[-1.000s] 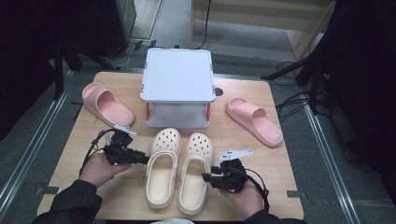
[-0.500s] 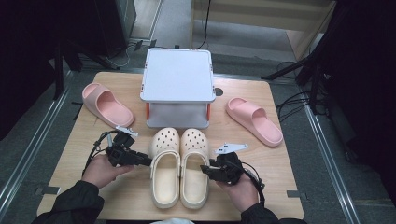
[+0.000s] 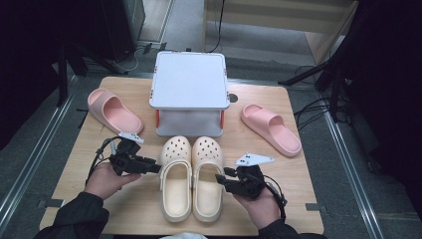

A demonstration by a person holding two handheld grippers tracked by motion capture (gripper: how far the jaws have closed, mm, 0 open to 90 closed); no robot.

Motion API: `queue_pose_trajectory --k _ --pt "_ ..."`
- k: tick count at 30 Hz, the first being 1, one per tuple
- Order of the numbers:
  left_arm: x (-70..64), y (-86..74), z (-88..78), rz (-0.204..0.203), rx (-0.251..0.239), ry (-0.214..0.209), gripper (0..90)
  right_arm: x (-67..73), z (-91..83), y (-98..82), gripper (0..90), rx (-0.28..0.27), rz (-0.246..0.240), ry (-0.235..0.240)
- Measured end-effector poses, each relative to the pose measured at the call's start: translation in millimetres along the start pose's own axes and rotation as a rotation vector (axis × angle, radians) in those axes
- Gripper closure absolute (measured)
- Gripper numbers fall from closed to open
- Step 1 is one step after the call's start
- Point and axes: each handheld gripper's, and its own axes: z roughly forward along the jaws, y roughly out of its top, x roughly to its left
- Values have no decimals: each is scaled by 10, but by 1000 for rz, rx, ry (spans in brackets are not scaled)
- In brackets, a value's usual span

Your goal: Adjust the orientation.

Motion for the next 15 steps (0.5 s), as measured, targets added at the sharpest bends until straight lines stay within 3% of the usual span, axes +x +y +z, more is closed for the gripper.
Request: queue_pose_trajectory --k 6,12,15 --pt "-36 101 -99 48 -30 28 578 121 -101 21 601 -30 -5 37" --pt "-35 253 -176 68 -50 43 579 288 -72 13 588 -29 -41 62" --pt "-32 378 -226 79 -63 51 580 359 28 4 559 2 -59 66"
